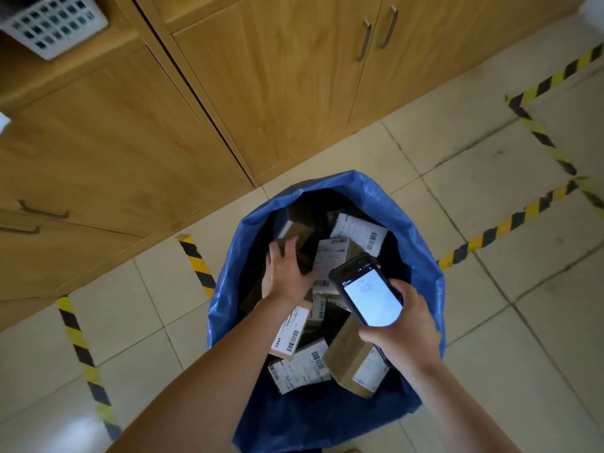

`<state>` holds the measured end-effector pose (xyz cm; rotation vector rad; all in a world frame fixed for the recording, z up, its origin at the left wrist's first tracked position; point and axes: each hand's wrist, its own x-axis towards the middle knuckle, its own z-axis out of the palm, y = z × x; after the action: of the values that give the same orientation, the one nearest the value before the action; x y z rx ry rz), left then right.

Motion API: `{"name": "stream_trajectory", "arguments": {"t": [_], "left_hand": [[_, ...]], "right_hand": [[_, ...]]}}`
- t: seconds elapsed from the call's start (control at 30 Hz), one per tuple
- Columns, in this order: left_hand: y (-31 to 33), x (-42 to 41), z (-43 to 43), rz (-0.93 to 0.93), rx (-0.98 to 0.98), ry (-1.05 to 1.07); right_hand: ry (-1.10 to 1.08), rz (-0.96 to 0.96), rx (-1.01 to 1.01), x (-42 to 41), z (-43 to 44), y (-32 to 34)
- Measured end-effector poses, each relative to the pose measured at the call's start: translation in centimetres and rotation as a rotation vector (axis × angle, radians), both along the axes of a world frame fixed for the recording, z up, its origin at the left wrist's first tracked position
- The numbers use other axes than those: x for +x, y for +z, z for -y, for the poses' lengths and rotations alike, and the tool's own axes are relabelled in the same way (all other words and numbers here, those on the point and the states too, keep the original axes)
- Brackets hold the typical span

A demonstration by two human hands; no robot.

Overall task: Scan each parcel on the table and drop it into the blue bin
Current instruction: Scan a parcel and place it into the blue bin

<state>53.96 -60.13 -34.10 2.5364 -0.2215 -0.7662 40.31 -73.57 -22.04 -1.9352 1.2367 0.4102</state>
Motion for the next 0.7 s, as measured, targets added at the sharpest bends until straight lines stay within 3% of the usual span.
{"name": "stream_trajectory", "arguments": {"t": [0.37, 0.57, 0.7], "left_hand": [[9.5, -3.2, -5.0, 0.002, -0.050, -0.042], [18.2, -9.4, -10.2, 0.060, -0.068, 0.132], [24.0, -17.0, -15.1, 0.142, -0.099, 0.406]], "right_hand": [[0.112, 0.104, 0.029, -3.1, -1.5, 7.8], [0.269, 0.180, 0.042, -6.5, -2.8, 12.4], [0.502, 0.271, 0.054, -9.1, -4.9, 16.1]]}}
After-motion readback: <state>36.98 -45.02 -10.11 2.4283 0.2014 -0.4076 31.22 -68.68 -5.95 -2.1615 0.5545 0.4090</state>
